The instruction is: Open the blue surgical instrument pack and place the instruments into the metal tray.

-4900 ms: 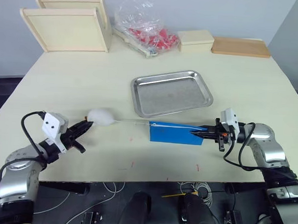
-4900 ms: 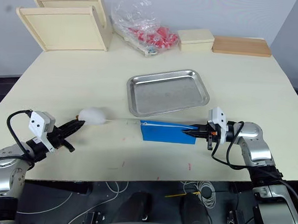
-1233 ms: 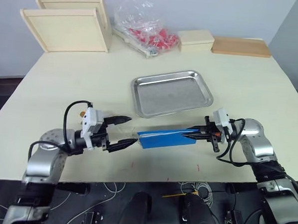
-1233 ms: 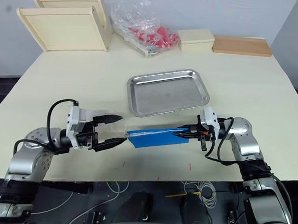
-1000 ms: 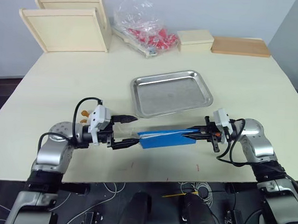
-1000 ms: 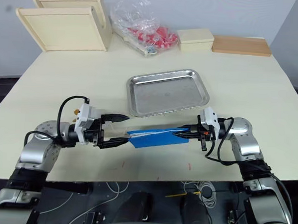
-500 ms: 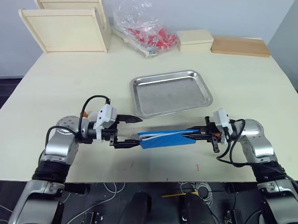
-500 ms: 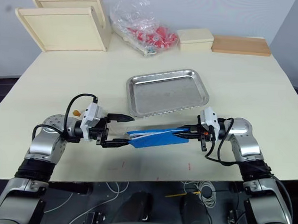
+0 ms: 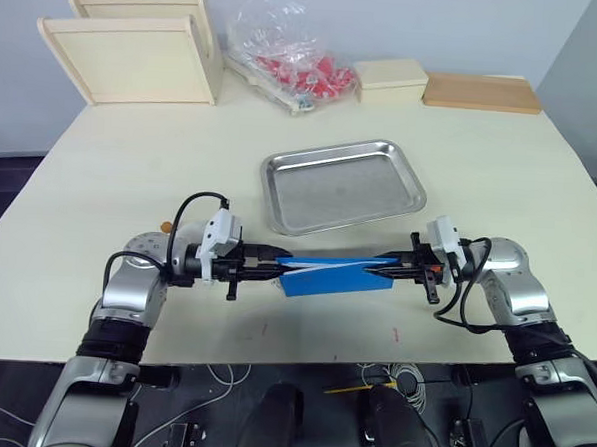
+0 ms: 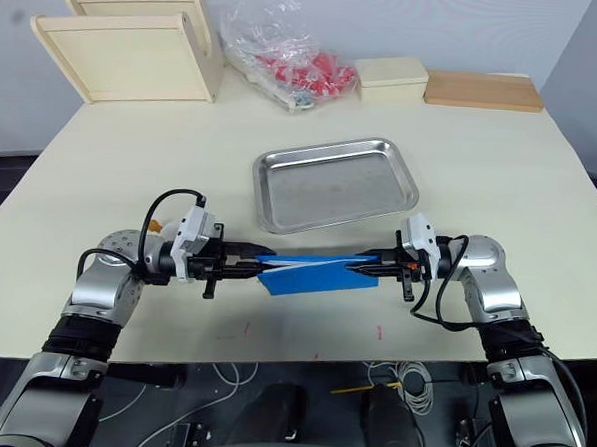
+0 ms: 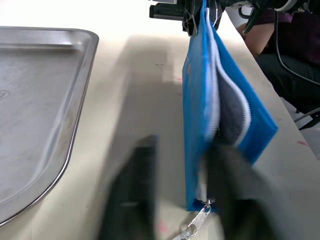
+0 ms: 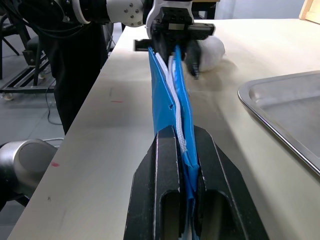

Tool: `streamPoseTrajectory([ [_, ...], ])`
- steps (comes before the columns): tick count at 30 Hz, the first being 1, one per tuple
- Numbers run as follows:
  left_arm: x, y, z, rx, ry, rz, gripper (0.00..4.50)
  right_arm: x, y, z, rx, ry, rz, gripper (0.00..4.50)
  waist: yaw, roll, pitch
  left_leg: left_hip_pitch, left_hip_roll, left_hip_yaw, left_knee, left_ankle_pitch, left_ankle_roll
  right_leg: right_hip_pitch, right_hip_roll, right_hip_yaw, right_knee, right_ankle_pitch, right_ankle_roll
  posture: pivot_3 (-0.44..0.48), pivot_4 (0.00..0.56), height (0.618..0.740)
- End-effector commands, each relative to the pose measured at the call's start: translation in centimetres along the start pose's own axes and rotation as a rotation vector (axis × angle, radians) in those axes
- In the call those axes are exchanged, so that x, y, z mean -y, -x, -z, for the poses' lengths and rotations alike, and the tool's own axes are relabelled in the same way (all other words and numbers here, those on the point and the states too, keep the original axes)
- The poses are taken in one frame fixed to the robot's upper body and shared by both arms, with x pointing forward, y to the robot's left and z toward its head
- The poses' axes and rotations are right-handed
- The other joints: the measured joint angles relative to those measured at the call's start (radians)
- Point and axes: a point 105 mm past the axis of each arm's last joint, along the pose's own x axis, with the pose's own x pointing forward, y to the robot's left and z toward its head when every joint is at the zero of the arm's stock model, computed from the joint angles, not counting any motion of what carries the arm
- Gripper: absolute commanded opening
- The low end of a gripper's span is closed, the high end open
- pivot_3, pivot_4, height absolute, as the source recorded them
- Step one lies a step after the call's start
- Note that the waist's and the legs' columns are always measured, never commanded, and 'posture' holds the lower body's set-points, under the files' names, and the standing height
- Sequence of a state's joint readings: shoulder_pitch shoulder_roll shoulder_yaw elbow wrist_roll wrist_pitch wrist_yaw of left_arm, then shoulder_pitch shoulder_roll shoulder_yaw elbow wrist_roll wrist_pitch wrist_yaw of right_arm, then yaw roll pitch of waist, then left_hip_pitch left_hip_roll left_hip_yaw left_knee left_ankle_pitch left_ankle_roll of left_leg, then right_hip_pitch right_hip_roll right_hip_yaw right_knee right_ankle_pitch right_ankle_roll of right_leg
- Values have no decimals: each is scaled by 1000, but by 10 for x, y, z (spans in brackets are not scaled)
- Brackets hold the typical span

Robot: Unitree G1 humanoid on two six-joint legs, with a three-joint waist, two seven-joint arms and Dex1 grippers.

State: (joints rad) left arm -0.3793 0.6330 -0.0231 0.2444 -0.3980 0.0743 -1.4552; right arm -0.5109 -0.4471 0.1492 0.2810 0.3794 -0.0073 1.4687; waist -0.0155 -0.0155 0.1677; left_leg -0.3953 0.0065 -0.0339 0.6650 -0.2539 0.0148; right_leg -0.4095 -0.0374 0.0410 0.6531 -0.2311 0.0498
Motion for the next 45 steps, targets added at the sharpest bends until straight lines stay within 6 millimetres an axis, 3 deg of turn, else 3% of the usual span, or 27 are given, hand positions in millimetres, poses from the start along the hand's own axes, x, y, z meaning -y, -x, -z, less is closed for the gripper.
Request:
streamPoseTrajectory([
  [1, 2, -2, -14, 58, -14, 17, 35, -1, 1, -9, 9, 44, -1, 0, 0, 0, 0, 0, 0, 0, 0, 0, 0, 0, 0, 0, 0, 0, 0, 0, 150, 740],
  [16, 9, -1, -12, 77, 94, 28, 35, 0, 5, -11, 14, -52, 7, 0, 0, 0, 0, 0, 0, -1, 0, 0, 0, 0, 0, 0, 0, 0, 0, 0, 150, 740],
  [18, 8, 0, -12, 82, 99, 10, 0, -1, 6, -12, 7, -65, 0, 835, 1, 0, 0, 0, 0, -1, 0, 0, 0, 0, 0, 0, 0, 0, 0, 0, 150, 740],
  [19, 7, 0, -11, 82, 101, 4, 0, -2, 7, -13, 5, -62, 0, 952, 1, 0, 0, 0, 0, -1, 0, 0, 0, 0, 0, 0, 0, 0, 0, 0, 150, 740],
  [20, 7, 0, -10, 81, 103, 0, 0, -2, 7, -13, 5, -58, 0, 1666, 1, 0, 0, 0, 0, -1, 0, 0, 0, 0, 0, 0, 0, 0, 0, 0, 150, 740],
  [21, 7, 0, -8, 74, 108, -2, 0, -2, 8, -14, 5, -57, -1, 1900, 1, 0, 0, 0, 0, -1, 0, 0, 0, 0, 0, 0, 0, 0, 0, 0, 150, 740],
  [27, 7, -8, 3, 49, 126, -6, 0, -5, 12, -29, 42, -54, 29, 4479, 1, 0, 0, 0, 0, -1, 0, 0, 0, 0, 0, 0, 0, 0, 0, 0, 150, 740],
  [37, 4, -13, 9, 48, 129, 7, 0, -5, 13, -66, 205, -47, 84, 4479, 4, 0, 0, -1, 0, -1, 1, 0, 0, 0, 0, 0, 0, 0, 0, 0, 150, 740],
  [40, 3, -15, 10, 49, 127, 15, 0, -2, 16, -57, 170, -75, 107, 3286, 5, 0, 0, -1, 0, -1, 1, 0, 0, 0, 0, 0, 0, 0, 0, 0, 150, 740],
  [44, 1, -17, 10, 51, 122, 20, 0, 0, 19, -34, 63, -135, 143, 1174, 6, -1, 0, -1, 0, 0, 2, 0, 0, 0, 0, 0, 0, 0, 0, 0, 150, 740],
  [45, 0, -18, 10, 52, 122, 19, 0, -1, 21, -28, 34, -158, 149, 1000, 6, -1, 0, -1, 0, 0, 2, 0, 0, 0, 0, 0, 0, 0, 0, 0, 150, 740],
])
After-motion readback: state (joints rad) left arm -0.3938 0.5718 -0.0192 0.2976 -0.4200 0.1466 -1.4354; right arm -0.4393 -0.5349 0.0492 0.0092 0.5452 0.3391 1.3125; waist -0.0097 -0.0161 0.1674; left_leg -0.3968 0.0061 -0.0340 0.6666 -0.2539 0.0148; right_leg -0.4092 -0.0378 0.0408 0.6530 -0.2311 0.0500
